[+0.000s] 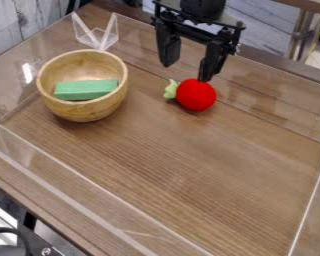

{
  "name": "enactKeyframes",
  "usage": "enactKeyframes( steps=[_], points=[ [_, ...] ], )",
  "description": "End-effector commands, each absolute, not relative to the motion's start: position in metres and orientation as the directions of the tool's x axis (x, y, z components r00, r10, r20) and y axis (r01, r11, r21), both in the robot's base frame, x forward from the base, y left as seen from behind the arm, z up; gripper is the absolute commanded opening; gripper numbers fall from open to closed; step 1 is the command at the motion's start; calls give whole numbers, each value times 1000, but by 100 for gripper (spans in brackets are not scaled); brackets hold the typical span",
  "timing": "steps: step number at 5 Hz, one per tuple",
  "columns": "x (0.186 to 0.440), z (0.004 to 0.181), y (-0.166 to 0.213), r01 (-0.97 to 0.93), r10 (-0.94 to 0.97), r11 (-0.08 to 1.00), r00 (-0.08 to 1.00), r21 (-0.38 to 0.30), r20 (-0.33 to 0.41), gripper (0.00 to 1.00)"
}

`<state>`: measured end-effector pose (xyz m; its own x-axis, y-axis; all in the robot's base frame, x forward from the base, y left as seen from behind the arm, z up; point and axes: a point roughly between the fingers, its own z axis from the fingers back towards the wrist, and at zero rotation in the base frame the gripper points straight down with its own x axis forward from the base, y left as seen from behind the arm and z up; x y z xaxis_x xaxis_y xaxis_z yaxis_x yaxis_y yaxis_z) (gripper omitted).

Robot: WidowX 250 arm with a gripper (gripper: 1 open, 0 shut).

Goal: Move the red fruit to the right

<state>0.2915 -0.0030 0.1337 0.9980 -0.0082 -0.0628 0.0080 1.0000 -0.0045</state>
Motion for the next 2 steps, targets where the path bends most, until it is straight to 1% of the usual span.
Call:
enactKeyframes(
  steps=[1, 2],
  points=[
    [296, 140, -1, -22, 22, 1000, 998, 2, -56, 100],
    [296, 143, 2, -61, 61, 998, 997, 10, -47, 100]
  ],
)
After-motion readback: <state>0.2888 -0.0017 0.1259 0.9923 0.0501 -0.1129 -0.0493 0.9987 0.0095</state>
